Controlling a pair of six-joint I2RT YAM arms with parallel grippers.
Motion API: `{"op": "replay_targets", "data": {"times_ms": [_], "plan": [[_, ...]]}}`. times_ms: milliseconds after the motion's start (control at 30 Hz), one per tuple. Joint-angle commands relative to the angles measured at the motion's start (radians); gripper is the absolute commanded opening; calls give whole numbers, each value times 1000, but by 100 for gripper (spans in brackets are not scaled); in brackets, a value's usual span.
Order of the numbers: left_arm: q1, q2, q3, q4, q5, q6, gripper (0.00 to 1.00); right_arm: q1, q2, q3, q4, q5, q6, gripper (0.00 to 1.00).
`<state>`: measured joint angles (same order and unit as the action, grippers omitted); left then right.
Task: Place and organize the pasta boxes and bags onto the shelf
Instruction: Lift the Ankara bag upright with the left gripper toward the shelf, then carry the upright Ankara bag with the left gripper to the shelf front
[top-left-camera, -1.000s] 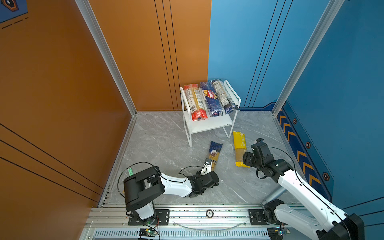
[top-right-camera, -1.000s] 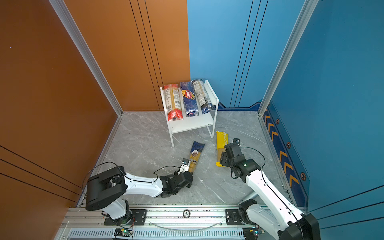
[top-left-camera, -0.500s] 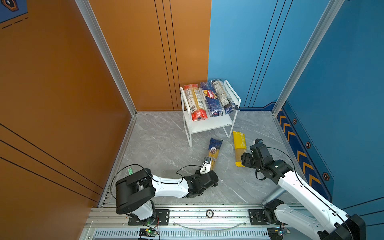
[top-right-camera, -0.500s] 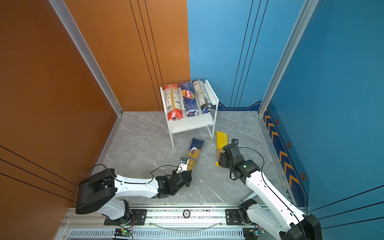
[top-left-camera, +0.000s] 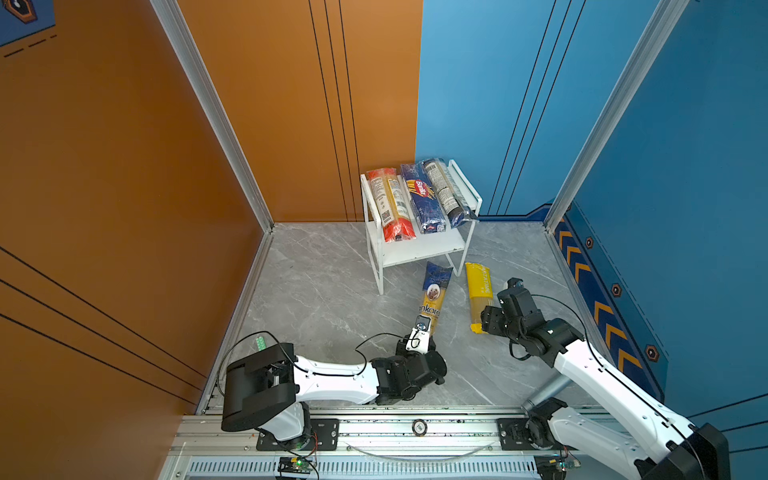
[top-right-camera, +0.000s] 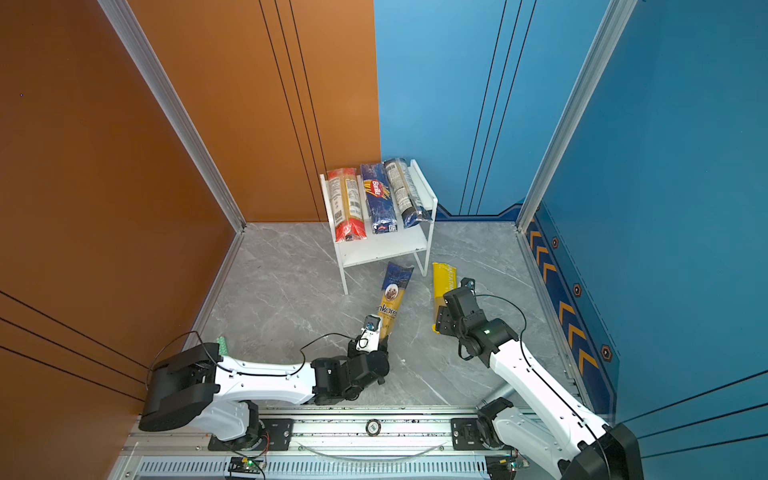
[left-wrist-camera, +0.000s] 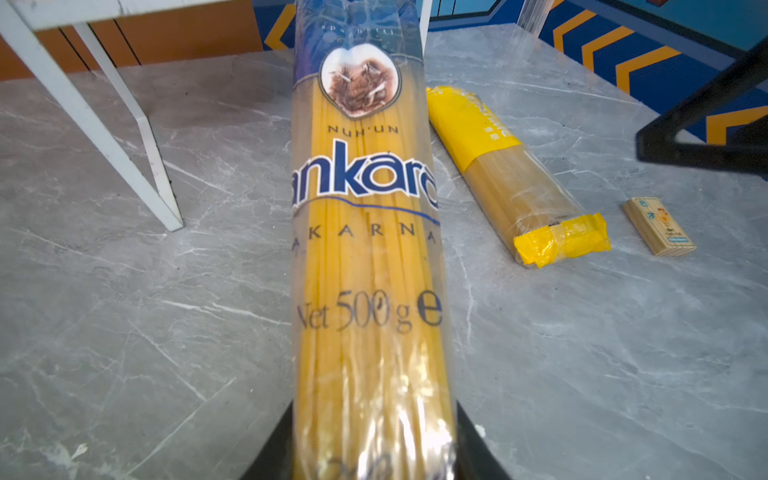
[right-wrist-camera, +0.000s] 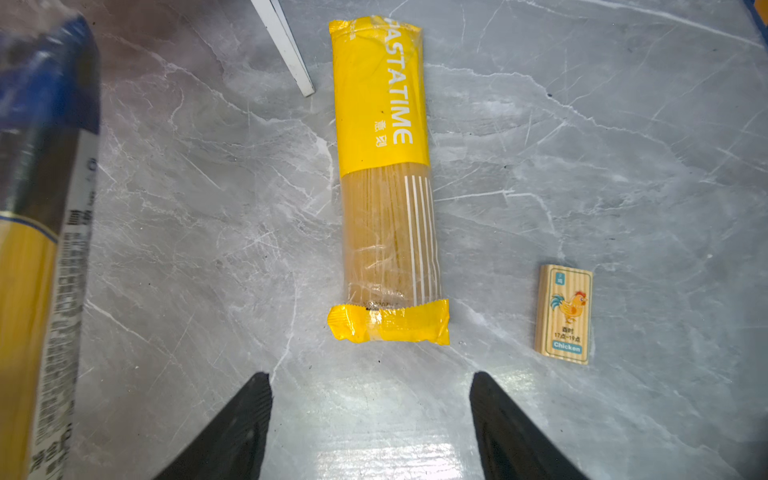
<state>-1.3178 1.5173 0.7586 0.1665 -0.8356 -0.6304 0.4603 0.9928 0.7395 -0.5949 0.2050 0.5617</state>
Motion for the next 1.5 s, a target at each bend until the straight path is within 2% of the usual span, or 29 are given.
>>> {"op": "replay_targets", "data": {"times_ms": [0,300,800,1000,1467], "plan": [[-19,-49,72,85,-194,32,0,5,8,33,-28,-5,-19,74],[-24,-48,156,-26,-343,15,0,5,-23,21,-28,-6,-7,74],[88,18,361,-340,-332,-172,0,5,-5,51,-45,2,-3,74],[100,45,407,-384,-344,-178,0,6,0,60,-48,2,0,74],[173,61,410,-363,-329,-127,0,11,4,84,-68,7,7,73]]}}
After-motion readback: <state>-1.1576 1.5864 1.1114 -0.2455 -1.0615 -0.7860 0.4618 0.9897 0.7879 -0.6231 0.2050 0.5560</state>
